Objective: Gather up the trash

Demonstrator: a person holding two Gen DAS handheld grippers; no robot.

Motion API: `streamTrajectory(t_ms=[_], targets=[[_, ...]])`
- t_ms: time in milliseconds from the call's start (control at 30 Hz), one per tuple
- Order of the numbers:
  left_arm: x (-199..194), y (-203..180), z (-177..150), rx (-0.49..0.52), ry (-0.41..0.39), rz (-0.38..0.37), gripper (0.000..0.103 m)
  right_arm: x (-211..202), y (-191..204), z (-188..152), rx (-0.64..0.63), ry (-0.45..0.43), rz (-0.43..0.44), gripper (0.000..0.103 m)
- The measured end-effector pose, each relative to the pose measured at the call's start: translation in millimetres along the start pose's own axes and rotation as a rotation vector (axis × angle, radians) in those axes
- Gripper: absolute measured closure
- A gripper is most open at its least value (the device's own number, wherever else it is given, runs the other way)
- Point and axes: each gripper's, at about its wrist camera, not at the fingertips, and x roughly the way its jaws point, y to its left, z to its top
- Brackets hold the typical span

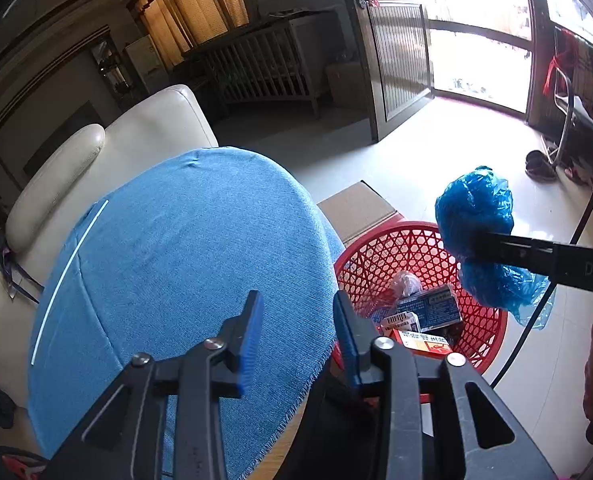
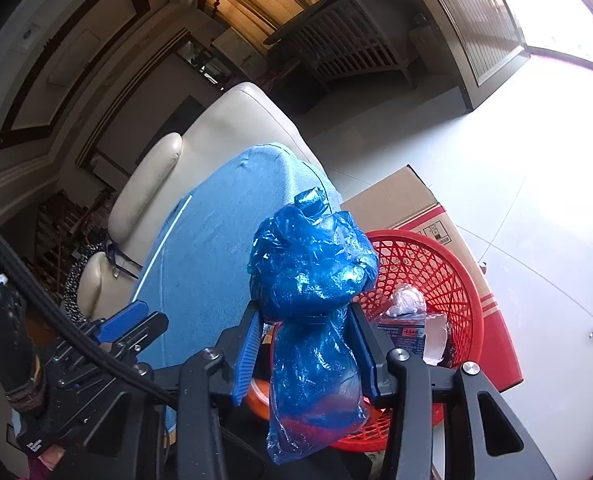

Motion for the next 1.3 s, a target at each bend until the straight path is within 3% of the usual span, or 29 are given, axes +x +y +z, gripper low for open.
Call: streamTrajectory(t_ms=[433,567,800,900,1133,1233,1300], targets=[[-7,32,-8,-0.093,-0.019,0.021,0.064,6,25,-1,-0.089,-0.02,-0.098,0.053],[-14,44,-10,-0.128,-0.039,0.042,0.047,4,33,-2,-0.105,-0.021,-0.095,0.053],[-31,59,-14,-0.165,-0.087,0.078,0.046,1,48,-3,-0.135,-0.028,-0.095,0.052],[-42,64,-15,-0.176,-0.116,0.097,0.035,-2,56,-3,-0.155,-0.034,-0.098,0.052],[-71,75,-18,-0.188,-0.208,0.132,0.033,-8,80,-6,-0.232,-0.06,-0.116,0.05],[-83,80,-21,-0.199,-0.244,0.152,0.02,-10,92,-8,-0.275,-0.074,-0.123,0.049],[-92,85,-24,-0.208,-0.272,0.17,0.019,-12,101,-10,-0.301,-0.085,-0.127,0.049]])
